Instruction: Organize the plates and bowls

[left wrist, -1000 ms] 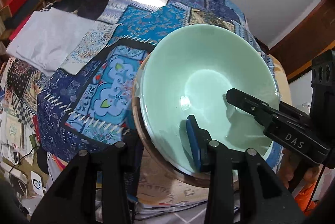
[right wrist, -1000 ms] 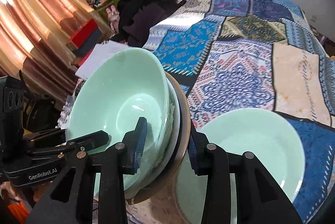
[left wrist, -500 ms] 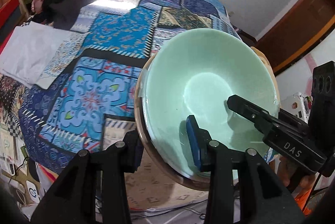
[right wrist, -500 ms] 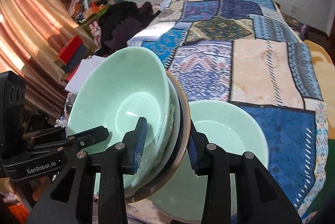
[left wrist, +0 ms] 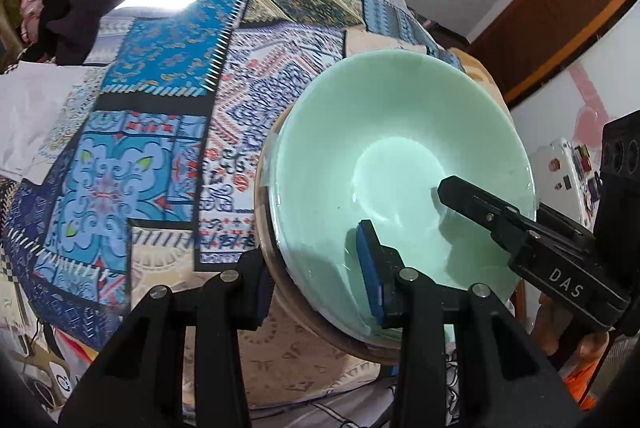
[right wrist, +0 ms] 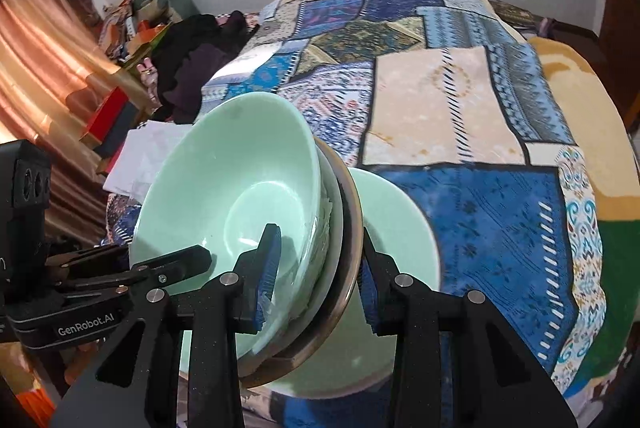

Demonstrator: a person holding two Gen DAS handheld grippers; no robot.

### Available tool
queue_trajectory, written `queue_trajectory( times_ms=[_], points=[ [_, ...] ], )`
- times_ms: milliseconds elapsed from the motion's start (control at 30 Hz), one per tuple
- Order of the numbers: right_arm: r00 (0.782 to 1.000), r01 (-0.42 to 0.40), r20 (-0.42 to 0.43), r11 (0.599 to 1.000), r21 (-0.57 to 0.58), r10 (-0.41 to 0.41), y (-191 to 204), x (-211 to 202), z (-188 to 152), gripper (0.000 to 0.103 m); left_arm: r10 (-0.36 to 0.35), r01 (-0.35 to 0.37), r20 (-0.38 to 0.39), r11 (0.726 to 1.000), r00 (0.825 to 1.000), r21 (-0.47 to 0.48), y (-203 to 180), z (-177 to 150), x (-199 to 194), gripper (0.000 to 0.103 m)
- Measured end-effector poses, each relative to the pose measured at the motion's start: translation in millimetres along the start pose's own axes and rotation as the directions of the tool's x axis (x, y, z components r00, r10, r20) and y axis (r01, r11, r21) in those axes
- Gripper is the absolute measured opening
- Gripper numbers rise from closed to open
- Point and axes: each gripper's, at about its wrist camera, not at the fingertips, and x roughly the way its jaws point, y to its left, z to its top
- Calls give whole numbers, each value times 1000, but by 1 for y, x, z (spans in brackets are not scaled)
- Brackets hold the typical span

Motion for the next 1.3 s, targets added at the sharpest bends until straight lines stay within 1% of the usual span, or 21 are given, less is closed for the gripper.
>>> queue_trajectory(
  times_ms=[167,333,533,767,800,867,900,933,1067,1133,1200,1267,1300],
  points=[
    [1000,10,-16,1000,29,-9,-11,3,-6,33,-2,3,-40,1000,999,19,-7,-2,16,38],
    [999,10,-44,999,47,-7,-21,11,-11,33,-5,6,-76,1000,997,18,-8,-3,30,38],
    [999,-5,-44,999,47,7,-23,13,-15,33,-5,7,-84,1000,996,15,-7,-3,36,38],
    [1000,-16,-26,999,46,17,-24,11,-16,35,-37,37,-80,999,996,-3,1,-4,37,38],
    [1000,-7,-23,999,42,8,-23,10,-16,35,-33,33,-72,999,997,-4,1,-4,35,38],
    [1000,17,-13,999,34,-17,-23,6,-16,39,-14,14,-42,1000,999,0,2,-4,28,38],
    [1000,24,-5,999,37,-24,-24,2,-16,44,-4,4,-29,1000,1000,2,3,-4,24,38],
    [1000,25,2,999,39,-25,-24,0,-16,46,6,-6,-18,1000,1000,2,5,-4,19,38],
    [998,33,47,999,29,-35,-21,-18,-14,47,21,-21,18,1000,1000,-2,9,-3,2,38],
    [996,30,80,999,17,-31,-17,-32,-12,47,25,-25,50,1000,998,10,7,-3,-12,38],
    [993,28,117,1000,2,-28,-12,-45,-10,47,22,-25,92,999,995,30,2,-1,-28,39],
    [985,30,170,999,-20,-26,-4,-63,-8,49,19,-27,156,998,988,52,-5,-1,-50,43],
    [980,31,195,999,-29,-25,-1,-72,-7,52,16,-29,191,997,981,66,-9,-1,-62,45]
  ],
)
